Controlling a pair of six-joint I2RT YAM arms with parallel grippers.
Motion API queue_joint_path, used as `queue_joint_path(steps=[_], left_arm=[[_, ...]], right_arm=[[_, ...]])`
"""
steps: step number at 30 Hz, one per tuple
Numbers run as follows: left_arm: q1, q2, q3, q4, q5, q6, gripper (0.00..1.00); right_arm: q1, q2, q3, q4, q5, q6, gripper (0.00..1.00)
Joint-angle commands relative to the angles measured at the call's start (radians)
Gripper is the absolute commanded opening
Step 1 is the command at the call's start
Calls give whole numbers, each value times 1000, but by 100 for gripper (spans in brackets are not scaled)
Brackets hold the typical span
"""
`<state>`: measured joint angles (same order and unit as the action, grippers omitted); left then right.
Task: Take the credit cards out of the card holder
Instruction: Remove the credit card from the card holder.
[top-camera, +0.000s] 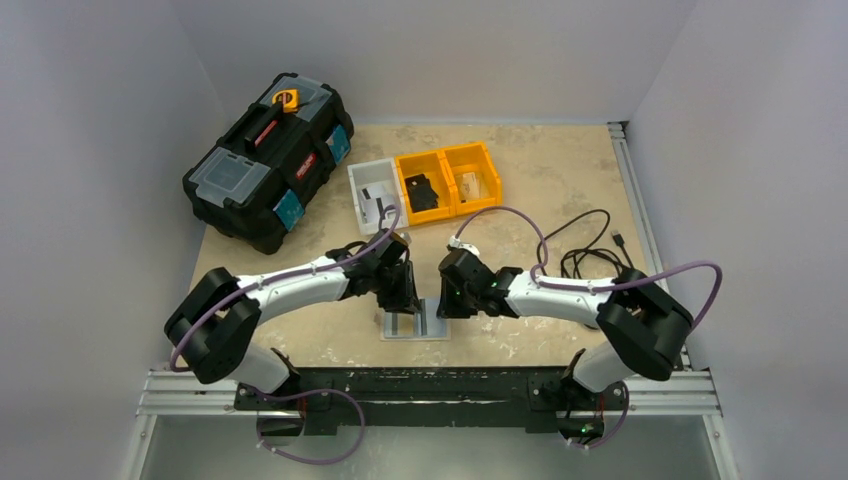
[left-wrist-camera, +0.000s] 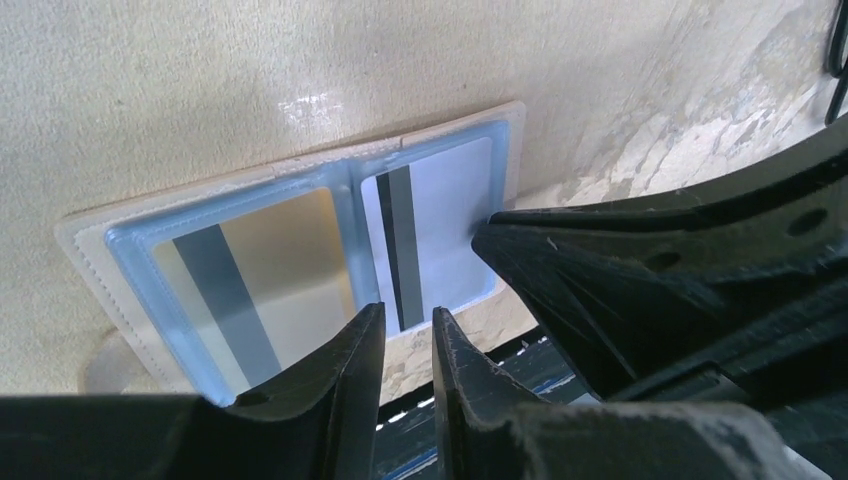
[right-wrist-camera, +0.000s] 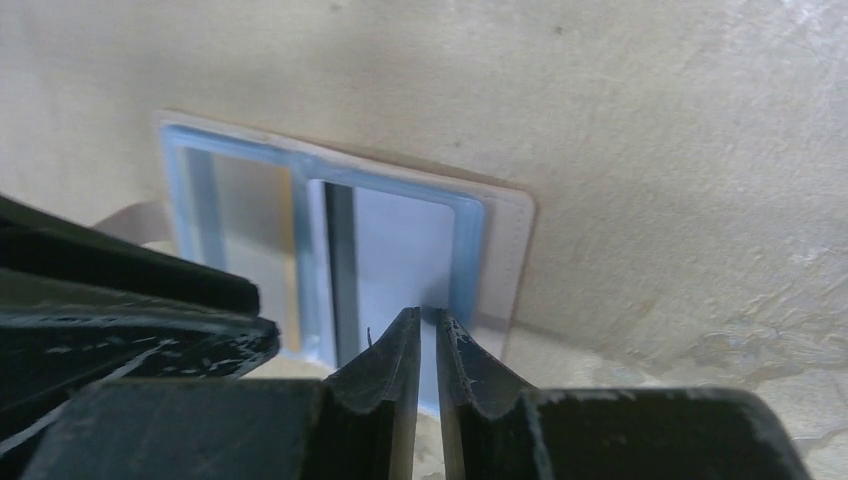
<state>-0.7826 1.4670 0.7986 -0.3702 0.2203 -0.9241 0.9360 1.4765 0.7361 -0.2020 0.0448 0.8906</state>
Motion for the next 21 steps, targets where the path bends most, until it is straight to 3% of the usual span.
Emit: queue_joint_path(steps=[1, 14, 21], left_arm=[[13, 23, -21, 64, 26, 15, 23], [26, 91, -62, 171, 69, 20, 29], [32, 93, -77, 216, 101, -5, 20]], right_arm=[[0, 27, 11, -5, 60, 10, 11], [0, 101, -71, 57, 33, 35, 5], [-5, 118, -108, 88, 18, 49, 4]])
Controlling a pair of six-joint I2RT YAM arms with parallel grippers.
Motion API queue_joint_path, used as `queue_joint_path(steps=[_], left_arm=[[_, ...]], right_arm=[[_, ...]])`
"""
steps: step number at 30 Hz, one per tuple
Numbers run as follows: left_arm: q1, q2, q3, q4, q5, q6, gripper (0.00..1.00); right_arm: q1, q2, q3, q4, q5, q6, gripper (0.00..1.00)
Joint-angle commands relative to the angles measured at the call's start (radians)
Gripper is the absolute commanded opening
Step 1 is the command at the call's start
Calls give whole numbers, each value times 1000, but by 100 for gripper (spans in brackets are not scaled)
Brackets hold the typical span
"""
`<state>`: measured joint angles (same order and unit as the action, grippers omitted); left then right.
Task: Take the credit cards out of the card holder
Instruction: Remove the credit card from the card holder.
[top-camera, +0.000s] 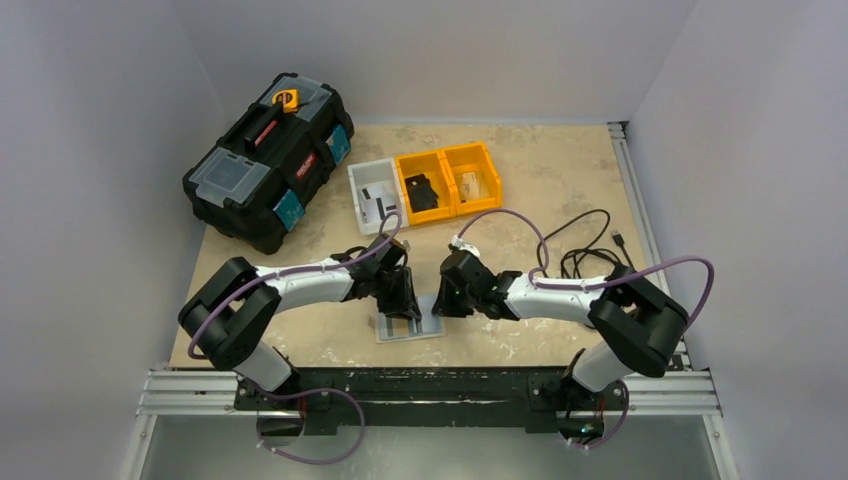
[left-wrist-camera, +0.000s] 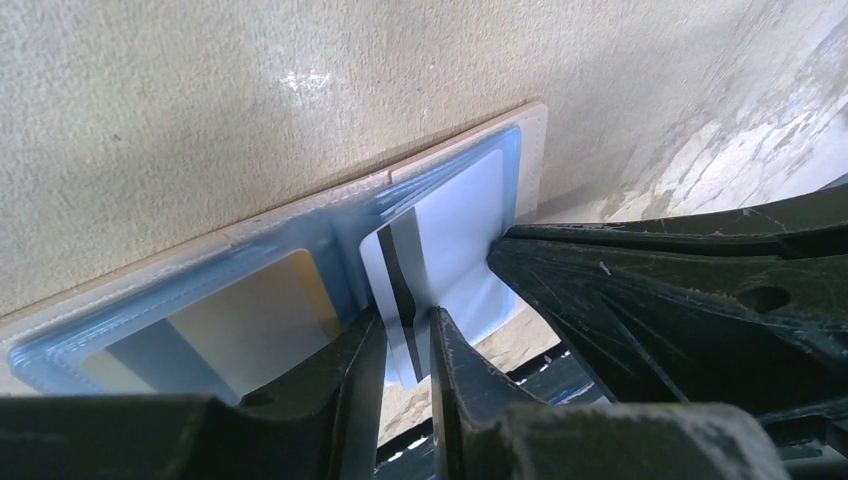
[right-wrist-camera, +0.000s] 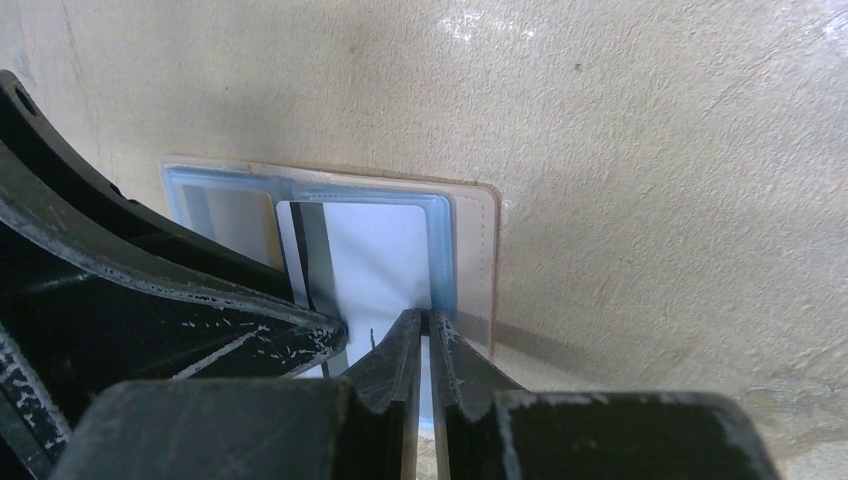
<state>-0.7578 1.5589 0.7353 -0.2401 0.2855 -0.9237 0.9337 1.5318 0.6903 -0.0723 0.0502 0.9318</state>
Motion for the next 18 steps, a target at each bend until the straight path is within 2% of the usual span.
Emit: queue_joint_path(steps=[1, 9, 18], left_arm=[[7, -6, -16, 88, 38, -8, 20], [34, -83, -69, 126, 52, -33, 29], [72, -122, -160, 252, 69, -94, 27]], right_arm=[[-4, 65, -69, -35, 9, 10, 4], [-14, 90, -106, 2, -10, 20, 3], [-16, 120, -118, 25, -23, 21, 2]])
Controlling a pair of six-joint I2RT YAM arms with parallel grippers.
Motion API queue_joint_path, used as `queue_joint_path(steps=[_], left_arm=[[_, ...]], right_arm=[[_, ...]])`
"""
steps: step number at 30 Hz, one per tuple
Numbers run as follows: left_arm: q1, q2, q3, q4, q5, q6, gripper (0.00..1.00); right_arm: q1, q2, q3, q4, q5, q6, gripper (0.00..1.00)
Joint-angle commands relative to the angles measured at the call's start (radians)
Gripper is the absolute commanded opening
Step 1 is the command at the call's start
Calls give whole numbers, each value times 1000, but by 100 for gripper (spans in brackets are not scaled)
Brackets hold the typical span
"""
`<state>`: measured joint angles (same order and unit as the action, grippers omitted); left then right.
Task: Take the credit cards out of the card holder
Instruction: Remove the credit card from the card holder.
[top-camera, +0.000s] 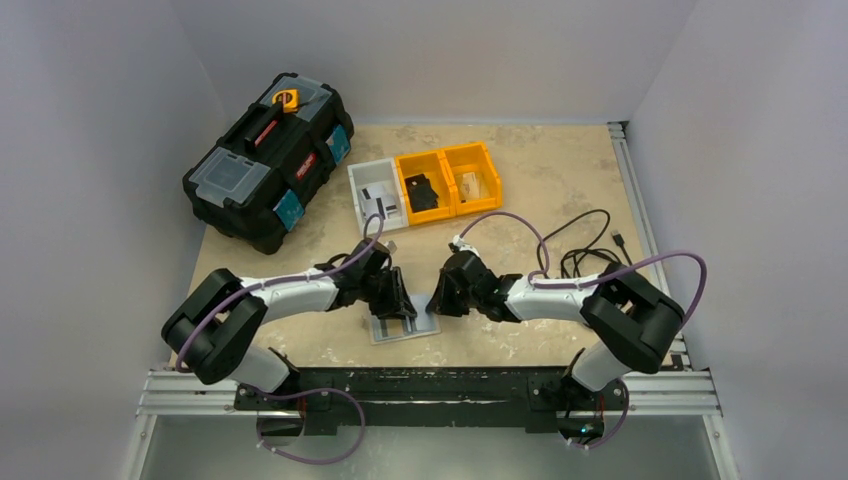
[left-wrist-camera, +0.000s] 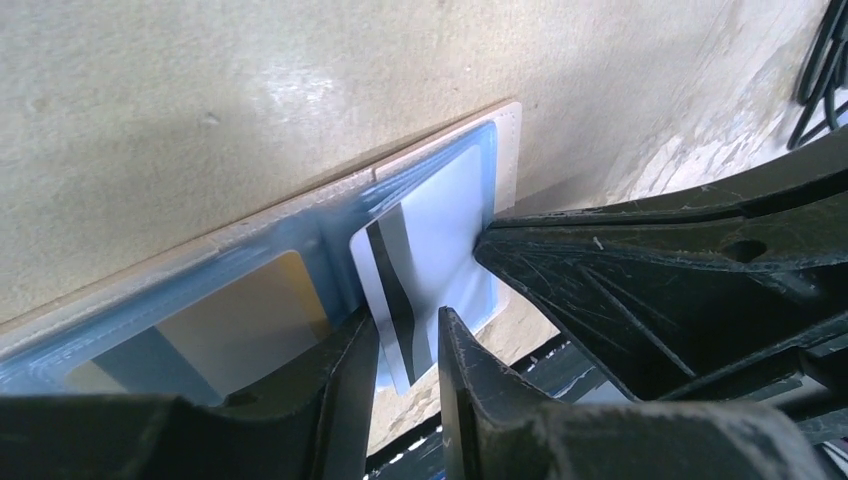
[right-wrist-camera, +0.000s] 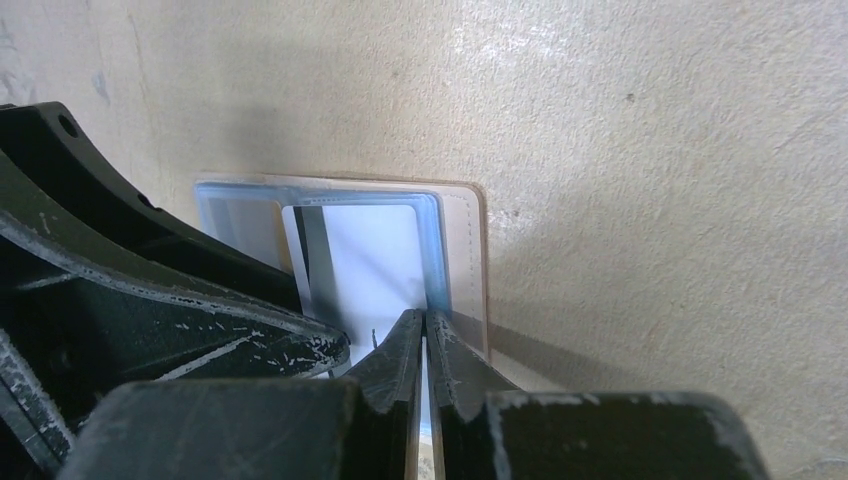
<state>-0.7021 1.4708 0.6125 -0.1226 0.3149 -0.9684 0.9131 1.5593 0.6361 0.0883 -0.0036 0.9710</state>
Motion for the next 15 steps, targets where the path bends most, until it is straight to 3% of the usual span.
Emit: queue_joint_path(steps=[1, 15], left_arm=[[20, -37, -46, 153, 42, -55, 26], [67, -112, -169, 303, 55, -111, 26]], right_arm=[[4, 96, -66, -133, 28, -18, 2], [3, 151, -78, -107, 8, -9, 0]])
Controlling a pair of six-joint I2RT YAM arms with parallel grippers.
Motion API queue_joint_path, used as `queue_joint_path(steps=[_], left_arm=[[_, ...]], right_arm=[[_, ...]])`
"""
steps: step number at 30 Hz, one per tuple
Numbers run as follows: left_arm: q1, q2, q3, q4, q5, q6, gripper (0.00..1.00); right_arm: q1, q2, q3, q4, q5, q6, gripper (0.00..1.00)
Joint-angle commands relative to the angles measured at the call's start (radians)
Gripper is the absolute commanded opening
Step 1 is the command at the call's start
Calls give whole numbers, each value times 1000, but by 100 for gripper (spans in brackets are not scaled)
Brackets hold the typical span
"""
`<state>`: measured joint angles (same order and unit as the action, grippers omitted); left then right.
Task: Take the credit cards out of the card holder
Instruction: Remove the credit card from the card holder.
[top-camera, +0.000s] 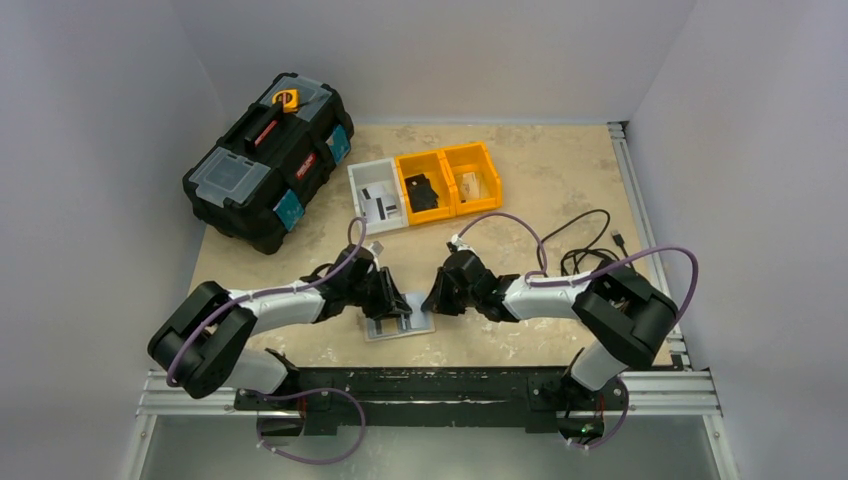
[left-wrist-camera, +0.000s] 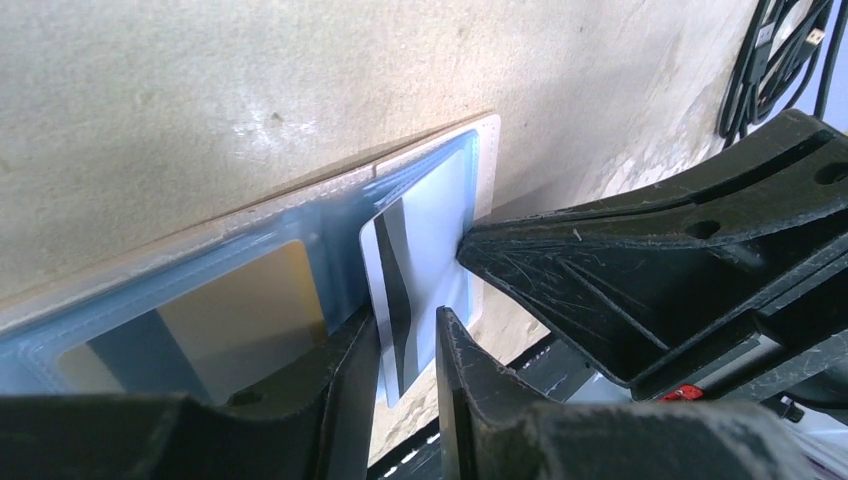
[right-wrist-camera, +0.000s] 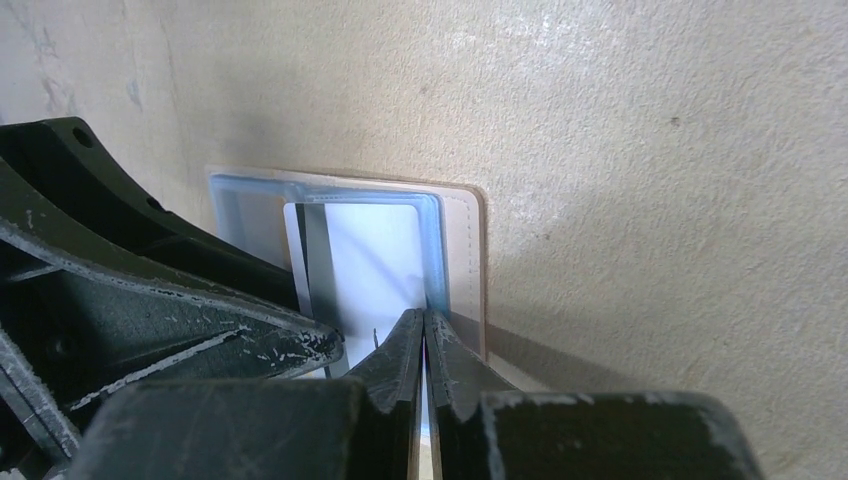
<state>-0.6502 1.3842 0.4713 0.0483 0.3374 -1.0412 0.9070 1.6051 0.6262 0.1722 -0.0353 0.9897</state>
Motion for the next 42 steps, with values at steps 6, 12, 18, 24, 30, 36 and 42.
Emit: queue_joint_path(steps=[6, 12, 18, 24, 30, 36, 42], left_arm=[[33, -41, -71, 188, 37, -67, 22], [43, -70, -90, 194, 35, -68, 9], [50, -92, -101, 190, 36, -62, 18], [57, -110, -121, 188, 30, -64, 22], [67, -136, -137, 180, 25, -61, 21], [73, -147, -150, 189, 23, -65, 10], [75, -143, -140, 167, 25, -53, 0]], right_arm=[[6, 121, -68, -185, 39, -23, 0], [1, 128, -68, -184, 39, -22, 0], [-3, 134, -67, -183, 39, -22, 0], [-6, 135, -68, -182, 40, -22, 0], [-8, 141, -66, -183, 39, -25, 0], [-9, 145, -64, -183, 40, -27, 0], [-10, 148, -62, -181, 40, -28, 0]])
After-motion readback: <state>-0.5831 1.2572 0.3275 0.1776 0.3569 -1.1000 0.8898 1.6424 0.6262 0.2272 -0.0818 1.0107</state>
